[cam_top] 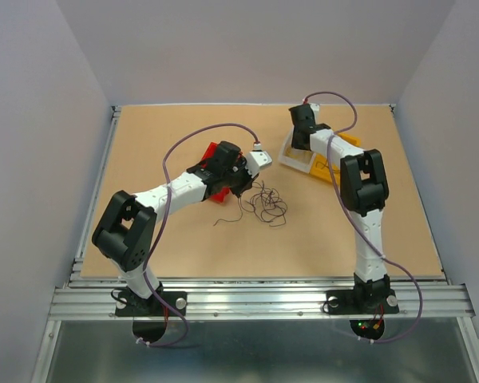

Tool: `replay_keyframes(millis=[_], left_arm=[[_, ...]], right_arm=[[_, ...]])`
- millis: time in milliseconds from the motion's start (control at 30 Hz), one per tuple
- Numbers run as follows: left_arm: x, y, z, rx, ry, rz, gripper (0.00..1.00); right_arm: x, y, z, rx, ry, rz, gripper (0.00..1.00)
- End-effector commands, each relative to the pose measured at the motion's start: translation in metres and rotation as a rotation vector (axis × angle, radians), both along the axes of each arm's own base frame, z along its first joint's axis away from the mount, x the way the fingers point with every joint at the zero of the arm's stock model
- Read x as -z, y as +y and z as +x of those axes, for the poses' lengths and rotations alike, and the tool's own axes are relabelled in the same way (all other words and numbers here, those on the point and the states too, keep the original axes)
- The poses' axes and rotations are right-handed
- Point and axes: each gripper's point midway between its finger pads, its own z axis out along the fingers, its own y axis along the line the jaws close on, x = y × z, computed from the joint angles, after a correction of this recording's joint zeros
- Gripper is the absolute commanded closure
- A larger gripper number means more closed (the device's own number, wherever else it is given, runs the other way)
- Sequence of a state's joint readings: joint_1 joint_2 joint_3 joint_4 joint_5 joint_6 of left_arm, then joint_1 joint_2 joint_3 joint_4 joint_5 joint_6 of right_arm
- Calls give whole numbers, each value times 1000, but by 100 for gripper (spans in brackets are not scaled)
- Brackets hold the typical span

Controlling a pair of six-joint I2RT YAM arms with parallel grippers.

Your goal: Untangle the cables

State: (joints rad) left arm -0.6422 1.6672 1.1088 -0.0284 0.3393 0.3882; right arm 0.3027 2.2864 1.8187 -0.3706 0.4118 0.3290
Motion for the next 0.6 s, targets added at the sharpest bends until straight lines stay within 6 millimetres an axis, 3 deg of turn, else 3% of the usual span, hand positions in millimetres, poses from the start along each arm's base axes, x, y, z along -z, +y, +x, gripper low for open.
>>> replay_keyframes(millis=[0,67,100,133,167,200,267,300,333,367,400,433,467,500,567], left_arm=[[-21,-9,6,17,-45,-30,94],[-22,-9,5,19,-47,-31,94],[-22,-9,5,17,-48,-32,94],[-23,-9,4,18,-50,-36,94],[-26,-9,5,18,-57,-40,94],[-26,-9,4,23,-57,-41,94],[-30,-9,2,27,-64,-52,94],[-32,-9,1,32,-64,-57,94],[-37,-10,-1,36,-72,-68,94],[-38,-10,-2,40,-74,-73,94],[-41,-10,-3,41,-79,-78,94],[-46,-10,-4,42,-89,-86,95],[-48,-9,-5,39,-89,-92,95],[-54,-8,-8,45,-93,-107,95],[-59,-8,-11,50,-96,-118,95]], right_arm=[[-56,7,1,-20,-99,41,95],[-70,9,-5,-44,-123,57,86],[-97,11,-7,-57,-183,77,76],[-108,12,-11,-70,-205,84,74],[-100,11,-22,-76,-188,79,71],[-130,11,-26,-84,-261,100,64],[-127,12,-44,-112,-270,98,52],[-131,12,-53,-126,-281,100,41],[-153,14,-63,-158,-327,112,35],[-161,15,-72,-184,-348,122,32],[-143,17,-86,-223,-334,130,27],[-163,29,-100,-328,-380,170,26],[-160,37,-111,-398,-392,194,26],[-148,59,-130,-561,-386,248,31],[-156,78,-152,-702,-429,309,38]])
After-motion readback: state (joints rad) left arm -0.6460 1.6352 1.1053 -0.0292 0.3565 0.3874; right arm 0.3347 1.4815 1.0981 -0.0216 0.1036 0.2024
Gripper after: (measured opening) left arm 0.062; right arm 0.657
